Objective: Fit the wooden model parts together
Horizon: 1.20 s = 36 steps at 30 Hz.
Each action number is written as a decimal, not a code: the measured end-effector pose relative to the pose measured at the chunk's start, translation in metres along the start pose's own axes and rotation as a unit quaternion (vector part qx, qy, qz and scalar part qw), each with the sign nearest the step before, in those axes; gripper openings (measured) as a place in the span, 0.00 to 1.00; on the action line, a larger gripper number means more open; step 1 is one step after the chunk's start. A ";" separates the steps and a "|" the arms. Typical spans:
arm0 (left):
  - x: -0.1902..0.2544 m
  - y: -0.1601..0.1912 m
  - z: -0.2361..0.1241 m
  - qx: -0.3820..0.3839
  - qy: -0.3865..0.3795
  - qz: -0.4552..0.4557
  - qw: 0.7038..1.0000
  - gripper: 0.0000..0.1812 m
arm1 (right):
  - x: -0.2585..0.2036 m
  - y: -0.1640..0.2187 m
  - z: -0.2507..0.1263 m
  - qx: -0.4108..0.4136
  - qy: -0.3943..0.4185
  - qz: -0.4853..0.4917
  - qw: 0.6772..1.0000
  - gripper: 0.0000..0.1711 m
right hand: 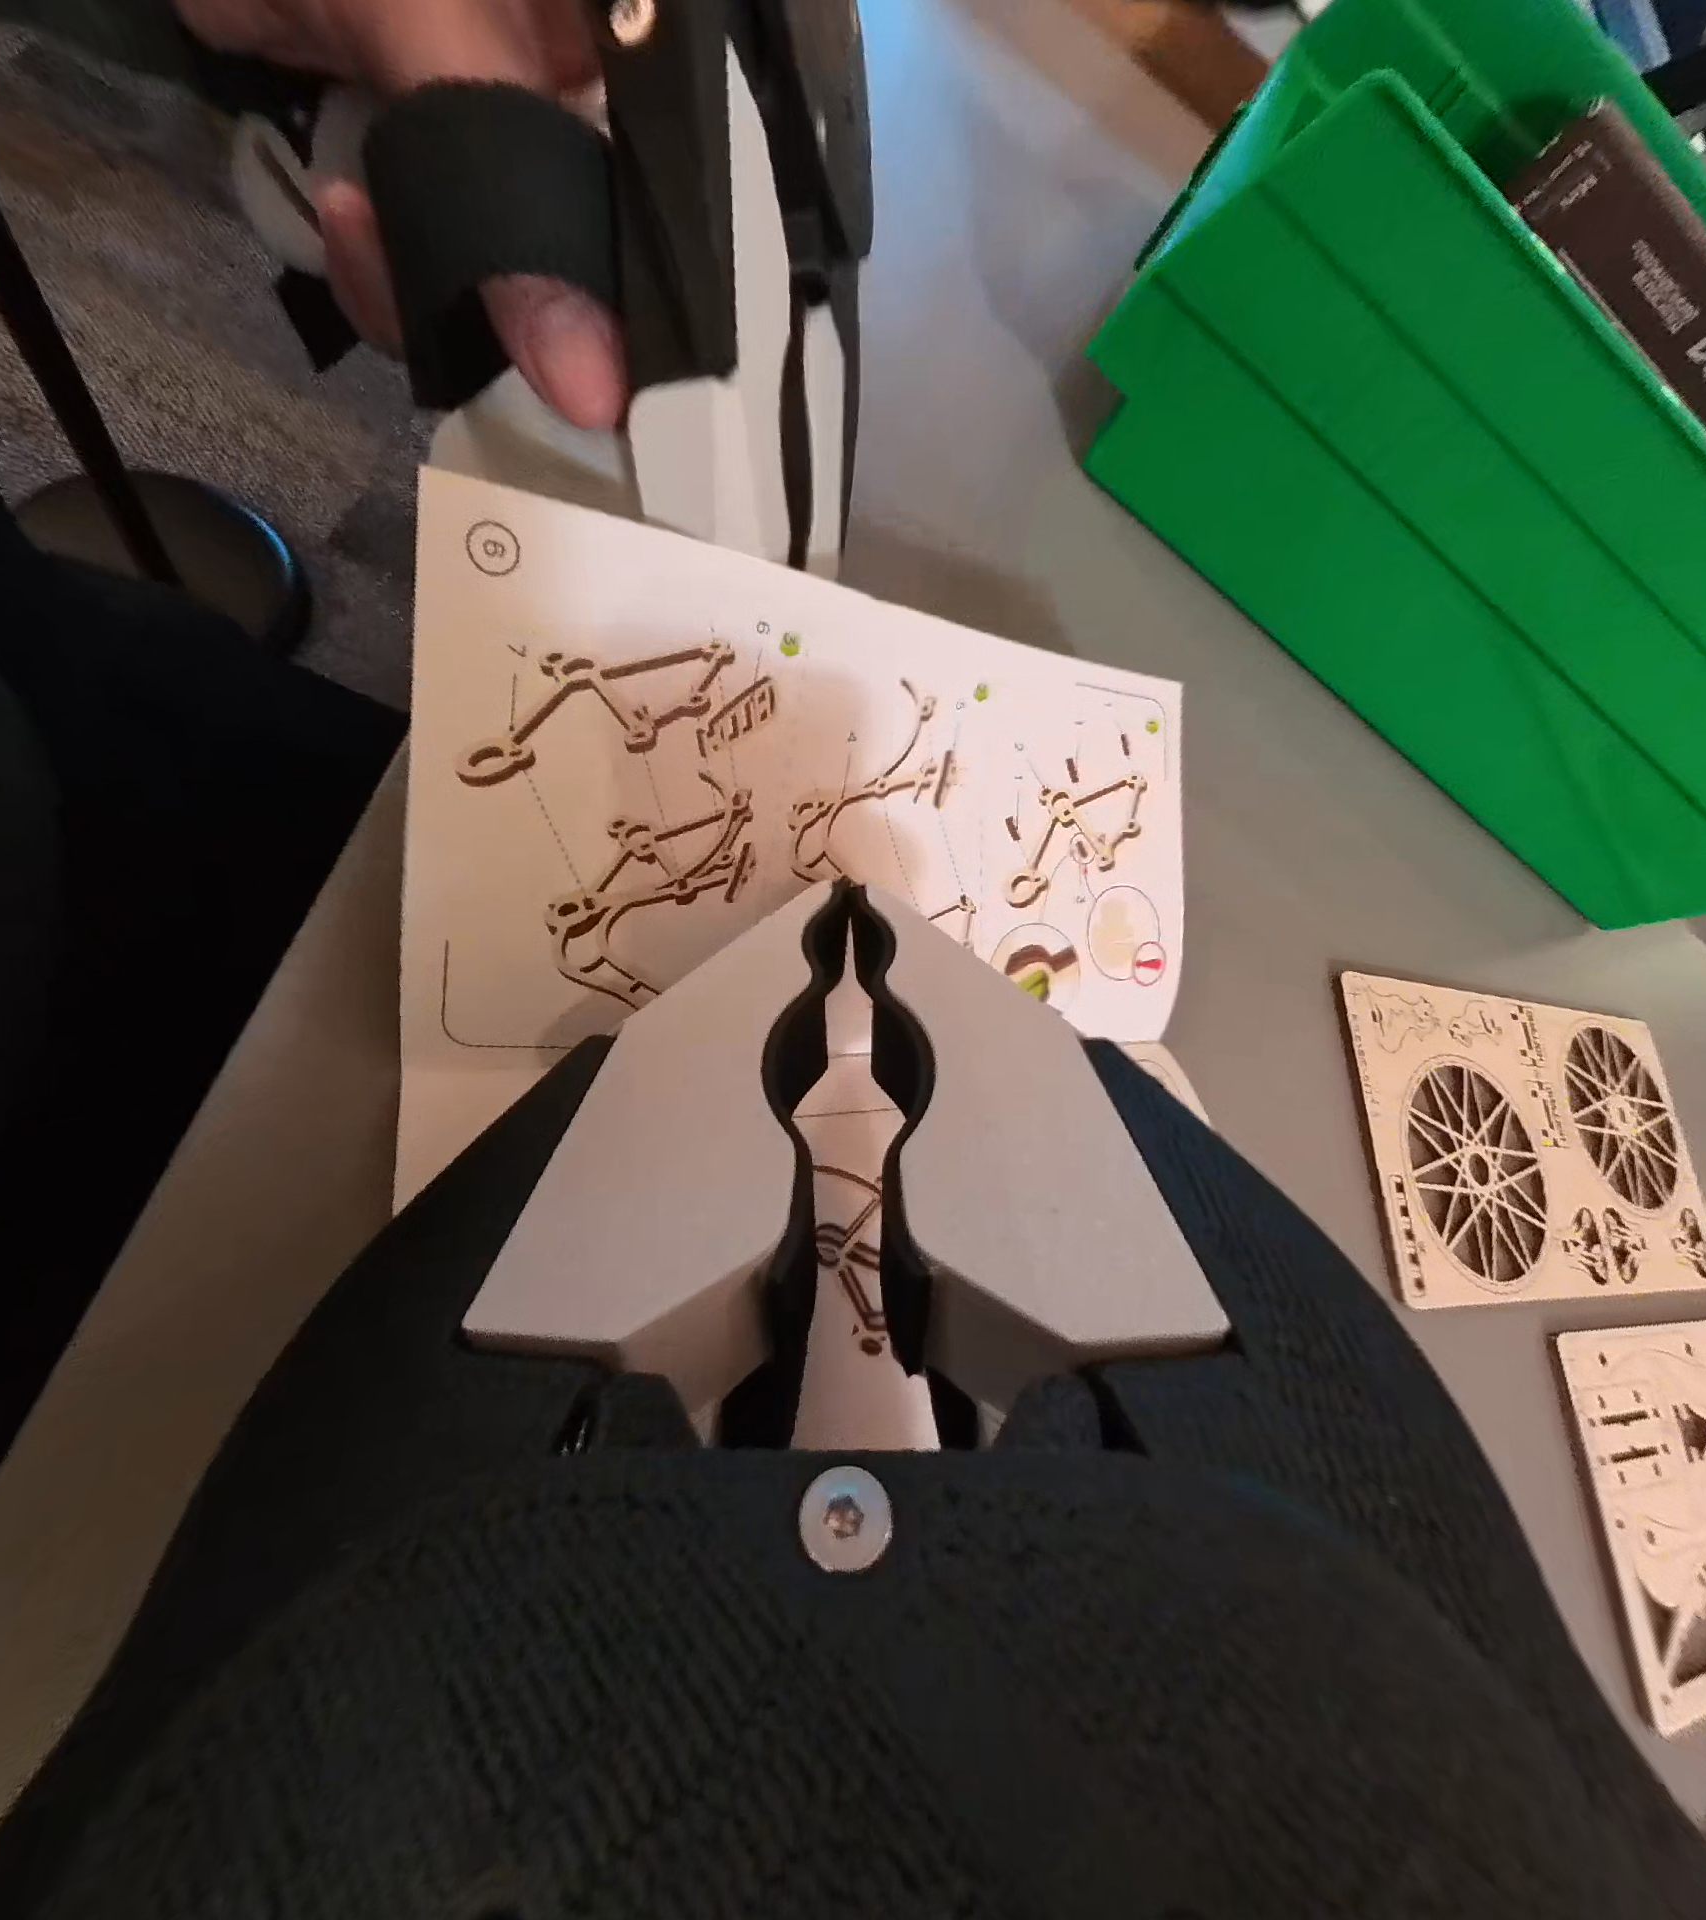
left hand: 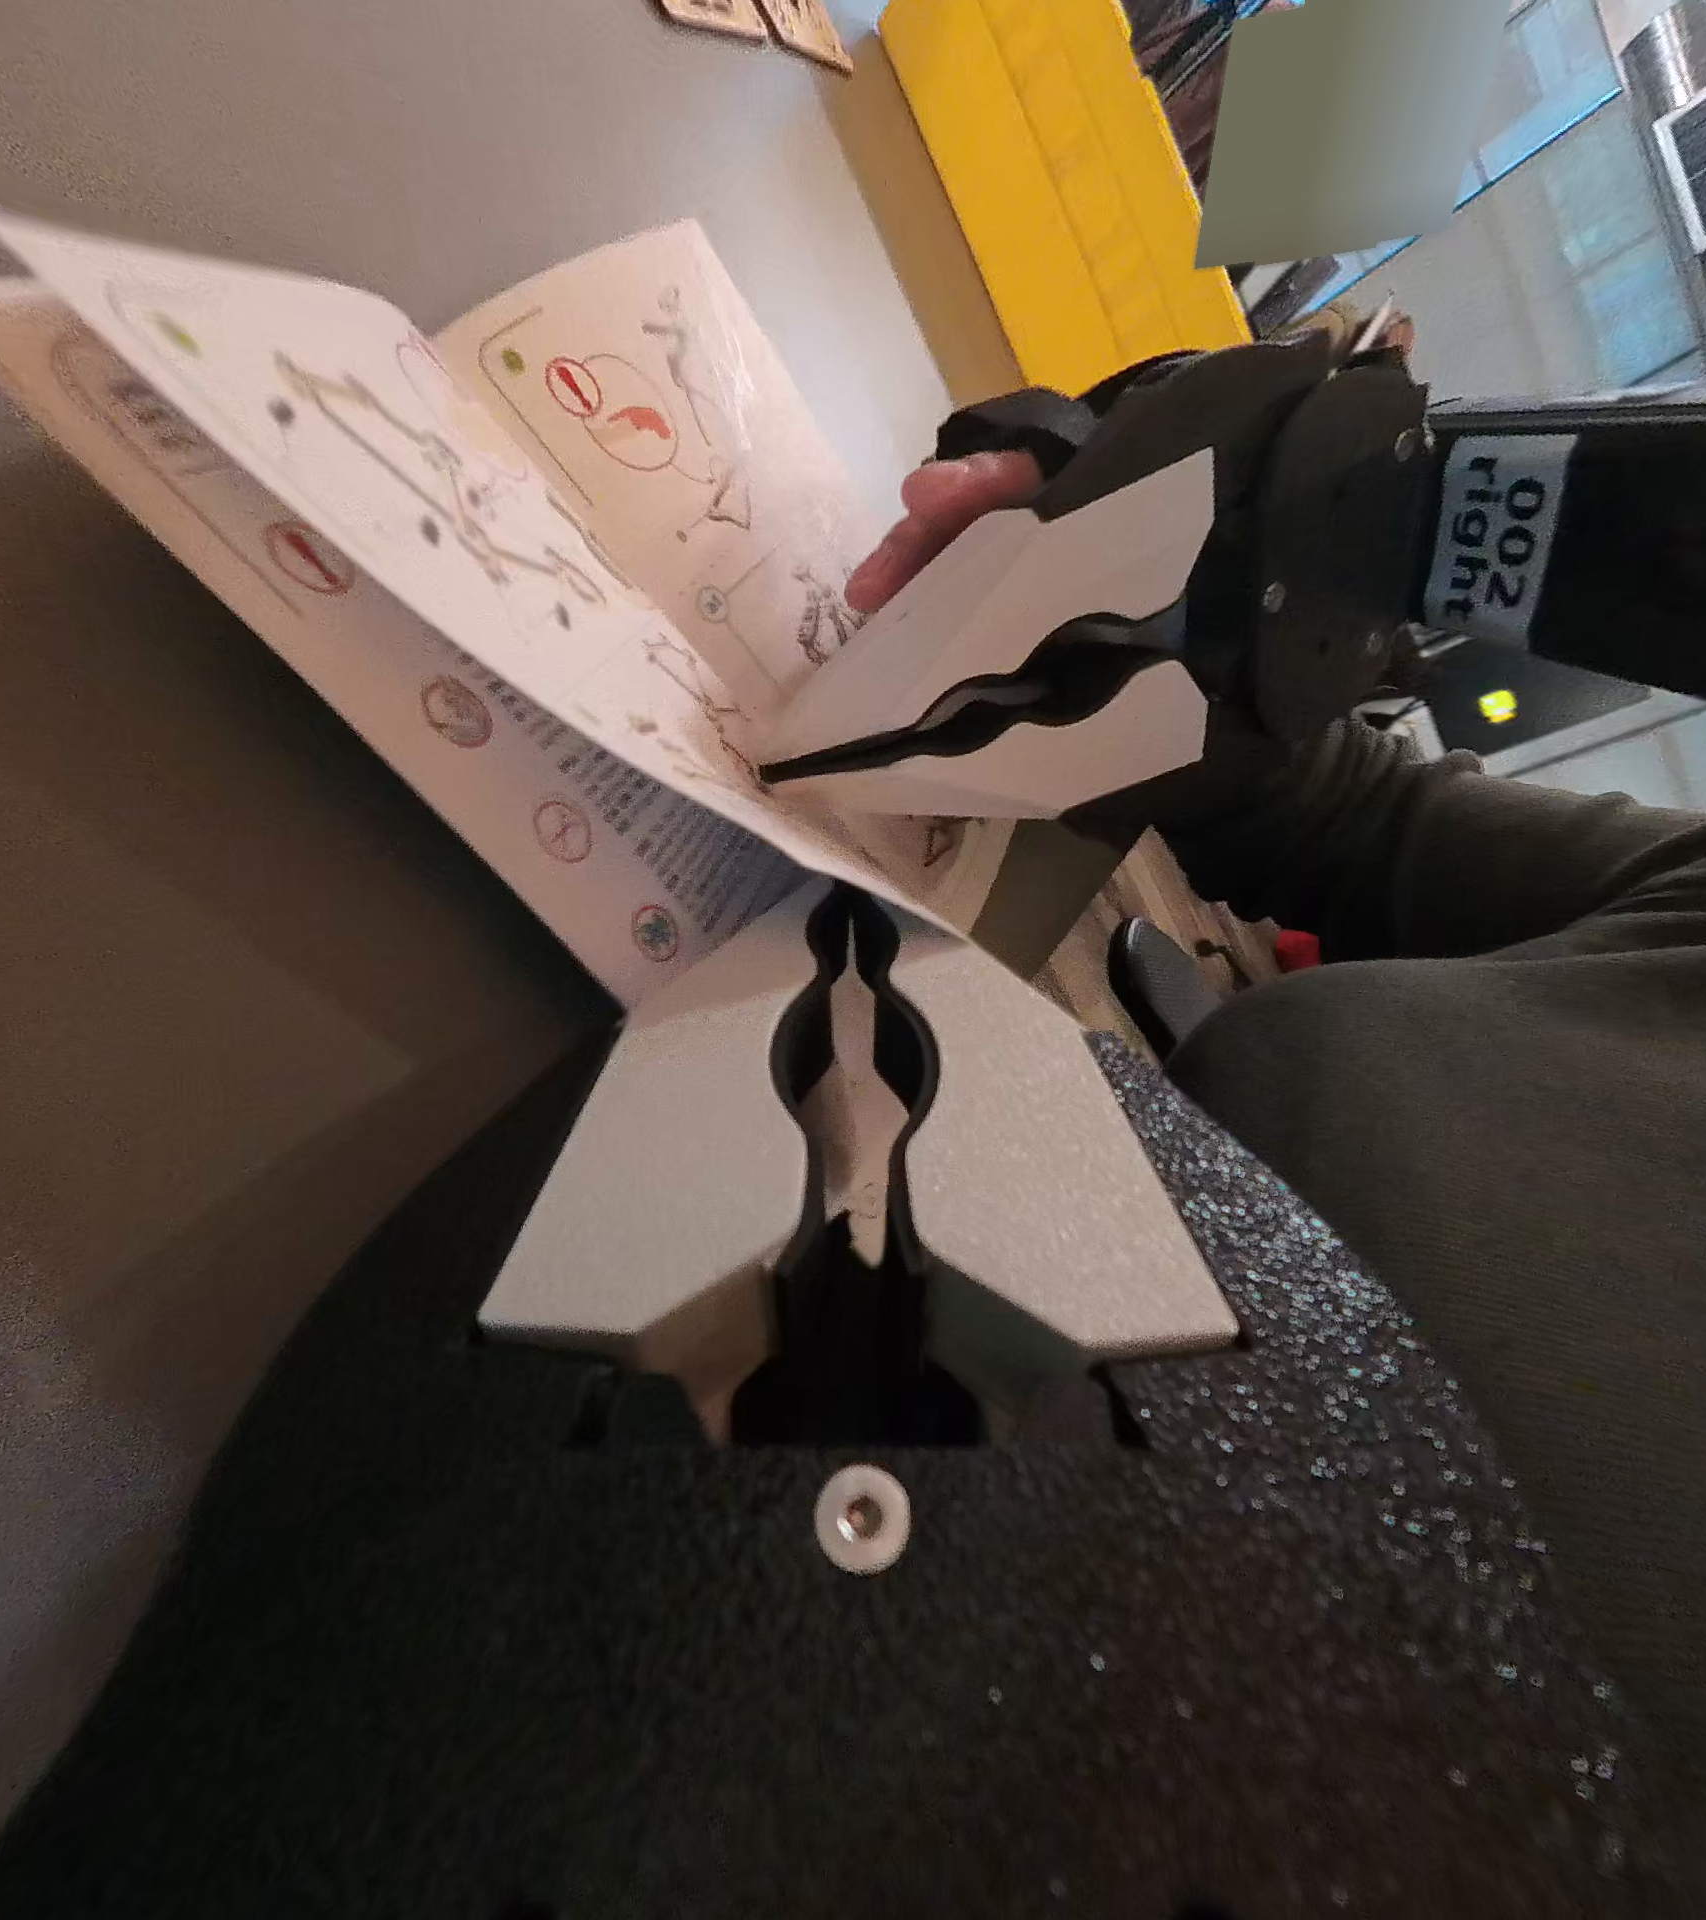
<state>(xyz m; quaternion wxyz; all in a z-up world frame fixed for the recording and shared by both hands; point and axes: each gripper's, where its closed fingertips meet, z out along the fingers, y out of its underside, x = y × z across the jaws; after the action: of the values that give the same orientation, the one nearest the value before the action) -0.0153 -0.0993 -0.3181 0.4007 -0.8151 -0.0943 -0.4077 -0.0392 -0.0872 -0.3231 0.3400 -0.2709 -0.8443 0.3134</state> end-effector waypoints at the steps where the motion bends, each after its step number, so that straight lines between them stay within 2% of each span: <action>1: -0.002 -0.002 -0.005 0.006 -0.005 0.009 1.000 0.00 | 0.000 0.001 0.002 -0.003 -0.004 0.005 1.000 0.00; 5: -0.009 -0.011 -0.029 0.029 -0.014 0.009 0.999 0.00 | 0.002 0.002 0.008 -0.015 -0.007 0.022 1.000 0.00; 10: -0.023 -0.028 -0.059 0.067 -0.077 0.038 0.994 0.00 | 0.002 0.005 0.016 -0.033 -0.011 0.031 0.999 0.00; 13: -0.017 -0.036 -0.067 0.088 -0.068 0.059 0.992 0.00 | 0.002 0.006 0.019 -0.034 -0.012 0.039 0.999 0.00; 17: 0.000 -0.017 -0.043 0.030 -0.019 0.082 0.996 0.00 | 0.002 0.006 0.021 -0.029 -0.017 0.061 0.998 0.00; 22: -0.001 0.010 -0.012 -0.042 -0.010 0.085 0.995 0.00 | 0.005 0.005 0.020 -0.014 -0.018 0.090 0.996 0.00; 30: -0.008 0.010 -0.010 -0.041 -0.037 0.071 0.996 0.00 | 0.009 0.002 0.013 0.009 -0.003 0.091 0.996 0.02; 36: -0.010 0.011 -0.010 -0.041 -0.040 0.066 0.996 0.00 | 0.000 0.006 -0.005 0.028 -0.067 0.105 0.992 0.14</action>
<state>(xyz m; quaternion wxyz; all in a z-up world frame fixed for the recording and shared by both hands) -0.0222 -0.1118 -0.3279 0.3888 -0.8510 -0.0392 -0.3508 -0.0340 -0.0814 -0.3248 0.2554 -0.3266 -0.8229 0.3885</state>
